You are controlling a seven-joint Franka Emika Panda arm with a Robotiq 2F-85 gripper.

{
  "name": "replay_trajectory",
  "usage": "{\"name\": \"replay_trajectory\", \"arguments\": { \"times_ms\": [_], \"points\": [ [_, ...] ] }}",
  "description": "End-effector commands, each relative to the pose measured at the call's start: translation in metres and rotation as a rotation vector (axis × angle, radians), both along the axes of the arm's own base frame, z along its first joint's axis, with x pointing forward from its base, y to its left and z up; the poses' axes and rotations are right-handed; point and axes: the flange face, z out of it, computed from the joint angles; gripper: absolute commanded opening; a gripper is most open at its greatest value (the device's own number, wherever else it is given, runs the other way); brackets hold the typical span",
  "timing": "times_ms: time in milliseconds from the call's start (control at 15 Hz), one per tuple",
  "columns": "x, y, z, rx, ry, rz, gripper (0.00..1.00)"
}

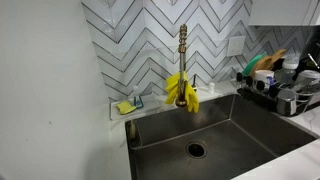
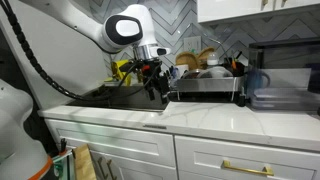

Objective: Place the silver cup right side up on the countertop

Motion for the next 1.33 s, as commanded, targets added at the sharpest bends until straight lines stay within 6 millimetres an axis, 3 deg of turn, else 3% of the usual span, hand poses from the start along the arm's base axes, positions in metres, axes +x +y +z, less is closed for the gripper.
{"name": "replay_trajectory", "arguments": {
  "times_ms": [0,333,933,1267],
  "points": [
    [0.000,0.000,0.000,0.000,0.002,0.000,1.00],
    [0.001,0.006,0.002,-0.006,0.003,-0.061,1.00],
    [-0.001,0.092,0.063,0.037,-0.040,-0.536,1.00],
    [0.010,0.131,0.075,0.095,-0.095,-0.712,1.00]
  ]
}}
